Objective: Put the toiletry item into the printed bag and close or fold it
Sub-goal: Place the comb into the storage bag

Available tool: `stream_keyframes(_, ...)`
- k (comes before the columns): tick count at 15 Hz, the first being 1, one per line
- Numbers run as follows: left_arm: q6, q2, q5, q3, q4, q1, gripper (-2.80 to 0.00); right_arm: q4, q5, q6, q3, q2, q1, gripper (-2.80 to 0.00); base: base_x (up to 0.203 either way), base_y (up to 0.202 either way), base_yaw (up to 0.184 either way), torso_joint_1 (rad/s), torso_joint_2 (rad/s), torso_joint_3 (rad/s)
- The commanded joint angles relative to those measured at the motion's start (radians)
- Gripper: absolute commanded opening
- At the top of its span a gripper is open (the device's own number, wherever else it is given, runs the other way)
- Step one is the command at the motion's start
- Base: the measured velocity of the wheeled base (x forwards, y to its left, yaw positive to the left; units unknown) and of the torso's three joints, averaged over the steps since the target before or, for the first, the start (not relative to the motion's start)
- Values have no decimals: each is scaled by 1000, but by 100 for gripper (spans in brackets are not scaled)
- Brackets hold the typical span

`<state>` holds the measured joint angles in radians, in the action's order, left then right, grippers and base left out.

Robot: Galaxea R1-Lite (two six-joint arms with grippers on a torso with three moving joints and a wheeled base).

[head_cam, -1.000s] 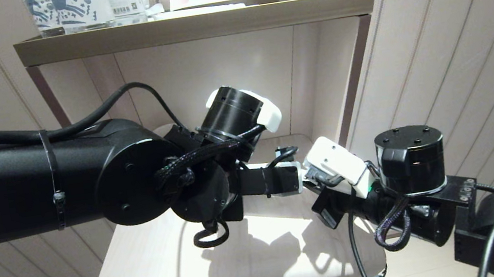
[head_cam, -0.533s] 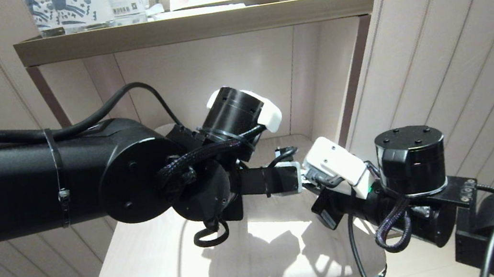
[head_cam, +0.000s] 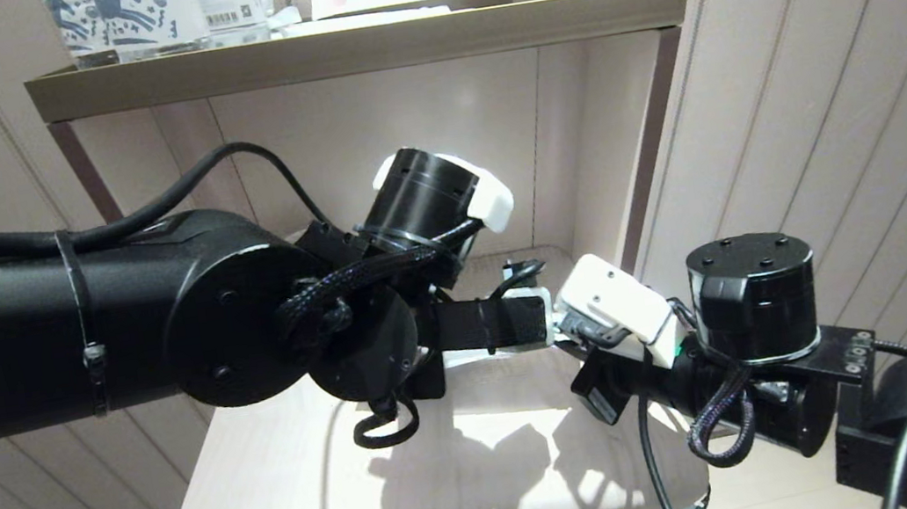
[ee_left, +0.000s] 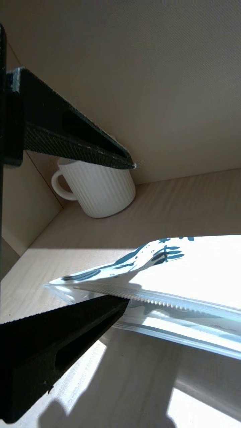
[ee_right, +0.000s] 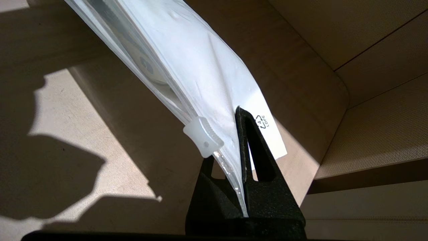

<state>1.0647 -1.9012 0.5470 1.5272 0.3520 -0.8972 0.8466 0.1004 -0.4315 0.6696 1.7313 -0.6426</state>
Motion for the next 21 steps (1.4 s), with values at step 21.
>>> stream_keyframes(21,-363,503,-568,-195,234,400,0,-81,-112,93,78,-54,48,-280,0,0,0,0,0,0)
